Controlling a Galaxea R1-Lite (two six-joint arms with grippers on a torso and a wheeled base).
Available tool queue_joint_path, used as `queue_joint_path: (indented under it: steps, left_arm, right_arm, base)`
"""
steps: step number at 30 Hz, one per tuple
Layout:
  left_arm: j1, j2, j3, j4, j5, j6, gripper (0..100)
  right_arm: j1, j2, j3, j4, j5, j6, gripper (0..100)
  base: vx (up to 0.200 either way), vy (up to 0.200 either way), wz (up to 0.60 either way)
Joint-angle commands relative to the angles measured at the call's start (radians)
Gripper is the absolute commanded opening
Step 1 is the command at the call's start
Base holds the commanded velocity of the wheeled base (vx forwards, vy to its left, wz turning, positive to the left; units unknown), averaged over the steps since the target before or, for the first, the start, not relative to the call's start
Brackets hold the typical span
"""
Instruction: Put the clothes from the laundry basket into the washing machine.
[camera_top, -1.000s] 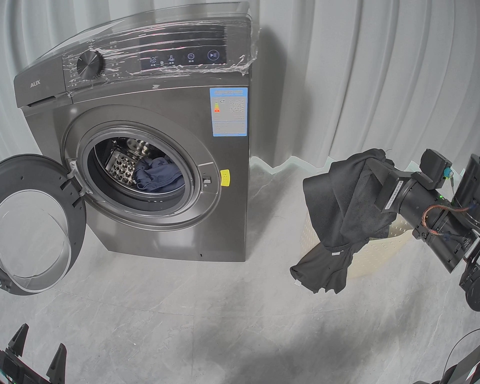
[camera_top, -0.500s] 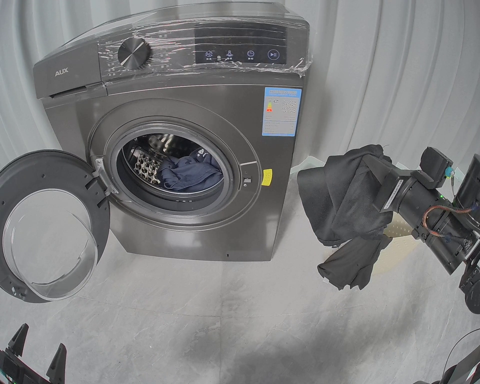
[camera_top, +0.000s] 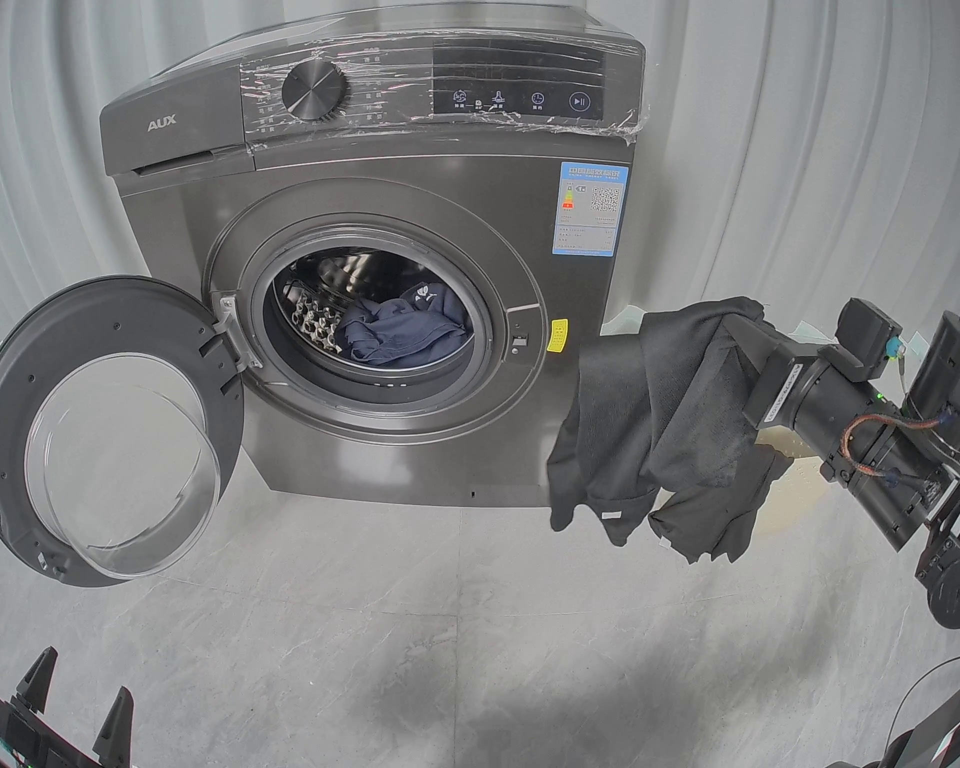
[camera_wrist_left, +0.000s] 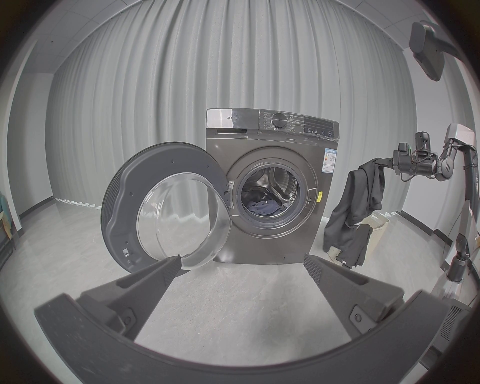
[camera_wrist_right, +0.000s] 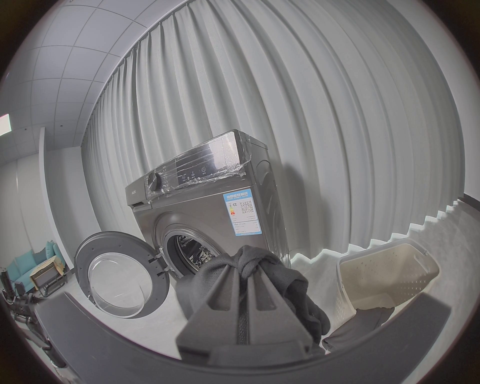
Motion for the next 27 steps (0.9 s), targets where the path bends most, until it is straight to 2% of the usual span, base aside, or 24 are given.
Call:
queue_joint_path:
  steps: [1, 3, 18, 27]
  left_arm:
    - [0.000, -0.018, 0.015, 0.000, 0.000, -0.001, 100]
    - [0.000, -0.018, 0.015, 0.000, 0.000, -0.001, 100]
    - [0.000, -0.018, 0.015, 0.000, 0.000, -0.001, 100]
    - [0.000, -0.018, 0.015, 0.000, 0.000, -0.001, 100]
  right_arm:
    - [0.000, 0.005, 0.001, -0.001, 0.000, 0.000, 0]
    - [0.000, 0.009, 0.001, -0.001, 0.000, 0.000, 0]
    - [0.000, 0.012, 0.003, -0.001, 0.000, 0.001, 0]
    - [0.000, 0.015, 0.003, -0.001, 0.000, 0.001, 0]
  base:
    - [0.000, 0.000, 0.00]
    - [0.000, 0.000, 0.00]
    - [0.000, 0.200, 0.00]
    - [0.000, 0.000, 0.00]
